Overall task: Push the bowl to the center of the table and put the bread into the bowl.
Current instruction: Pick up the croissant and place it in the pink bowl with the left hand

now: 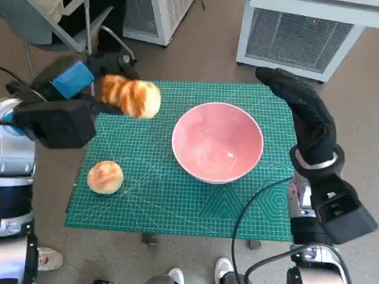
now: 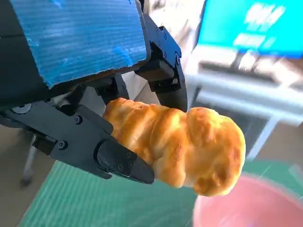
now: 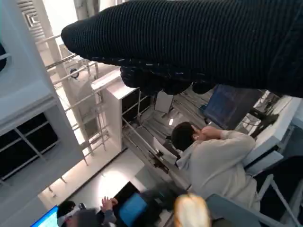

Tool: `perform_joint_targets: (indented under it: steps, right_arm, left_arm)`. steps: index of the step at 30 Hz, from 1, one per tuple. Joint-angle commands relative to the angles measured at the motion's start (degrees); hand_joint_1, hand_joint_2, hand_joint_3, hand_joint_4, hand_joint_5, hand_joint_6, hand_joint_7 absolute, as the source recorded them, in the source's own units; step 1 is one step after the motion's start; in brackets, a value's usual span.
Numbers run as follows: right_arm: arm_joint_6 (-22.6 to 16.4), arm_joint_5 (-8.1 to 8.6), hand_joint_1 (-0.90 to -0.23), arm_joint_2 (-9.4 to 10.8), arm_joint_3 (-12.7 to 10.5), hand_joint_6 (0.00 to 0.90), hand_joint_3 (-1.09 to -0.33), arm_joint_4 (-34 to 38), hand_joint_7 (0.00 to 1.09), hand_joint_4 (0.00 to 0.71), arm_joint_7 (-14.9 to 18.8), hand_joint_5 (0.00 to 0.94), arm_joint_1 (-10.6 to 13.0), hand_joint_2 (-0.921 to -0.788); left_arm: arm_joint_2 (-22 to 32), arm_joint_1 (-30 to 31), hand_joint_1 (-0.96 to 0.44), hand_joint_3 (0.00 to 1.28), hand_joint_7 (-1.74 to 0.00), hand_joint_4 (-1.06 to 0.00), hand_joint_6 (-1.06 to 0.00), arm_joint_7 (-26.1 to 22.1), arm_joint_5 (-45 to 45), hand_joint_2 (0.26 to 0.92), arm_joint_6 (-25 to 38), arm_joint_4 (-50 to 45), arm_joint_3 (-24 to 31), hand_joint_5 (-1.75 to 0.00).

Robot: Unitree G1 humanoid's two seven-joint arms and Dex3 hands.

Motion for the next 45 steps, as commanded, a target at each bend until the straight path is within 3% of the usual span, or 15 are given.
perform_joint_targets:
  steps: [1,16,28,32,33,34,36,40,45]
  right_arm:
    - [0.8,-0.15,-0.637,-0.1,0.0,-0.001,-0.849,-0.5,0.75,-0.001,-0.5,0.493,1.6,-0.921]
    - [-0.4,-1.35,-0.634,-0.5,-0.2,-0.001,-0.843,-0.2,0.75,-0.001,-1.4,0.497,1.9,-0.921]
    - [-0.4,-1.97,-0.638,-1.2,-0.5,-0.001,-0.843,-0.9,0.74,-0.001,-2.3,0.502,2.5,-0.921]
    - [-0.2,-2.08,-0.641,-1.3,-0.5,-0.001,-0.845,-1.5,0.74,-0.001,-2.7,0.503,2.8,-0.921]
    - [-0.1,-2.16,-0.641,-1.3,-0.5,-0.001,-0.845,-1.7,0.74,-0.001,-2.8,0.503,2.8,-0.921]
    - [-0.1,-2.22,-0.642,-1.3,-0.5,-0.001,-0.845,-1.8,0.74,-0.001,-2.9,0.502,2.9,-0.921]
    - [0.1,-2.28,-0.642,-1.3,-0.5,-0.001,-0.845,-2.0,0.74,-0.001,-3.0,0.502,3.0,-0.921]
    - [0.2,-2.31,-0.643,-1.2,-0.5,-0.001,-0.845,-2.1,0.74,-0.001,-3.2,0.5,3.1,-0.921]
    - [0.2,-2.24,-0.643,-1.1,-0.4,-0.001,-0.844,-1.8,0.74,-0.001,-3.3,0.498,3.2,-0.921]
  left_arm:
    - [-4.5,-2.1,0.0,0.03,-1.15,-0.81,-0.68,3.0,1.1,0.898,-3.7,0.7,-3.2,-0.99]
    - [-13.5,-9.7,0.0,0.05,-1.24,-0.74,-0.61,5.2,11.7,0.92,-8.1,16.1,-16.0,-1.06]
    - [-19.0,-10.9,0.0,0.08,-1.19,-0.68,-0.6,7.6,16.0,0.92,-4.6,23.7,-19.9,-1.18]
    - [-20.1,-10.4,0.0,0.18,-1.29,-0.62,-0.45,6.6,16.3,0.921,-2.0,24.3,-20.3,-1.29]
    - [-20.3,-10.4,-0.02,0.19,-1.09,-0.52,-0.37,6.1,16.3,0.885,-1.4,24.3,-20.4,-1.04]
    - [-20.3,-10.4,-0.03,0.19,-0.9,-0.5,-0.35,5.0,16.5,0.867,-0.3,24.3,-20.7,-0.8]
    - [-20.2,-10.3,-0.06,0.15,-0.6,-0.36,-0.26,3.1,16.5,0.828,1.3,23.7,-21.2,-0.38]
    - [-18.9,-9.6,-0.12,0.11,-0.42,-0.26,-0.2,-0.3,15.7,0.79,2.8,20.6,-21.0,-0.12]
    - [-16.8,-7.5,-0.22,0.07,-0.32,-0.19,-0.15,-2.6,13.8,0.778,2.8,15.7,-19.2,-0.02]
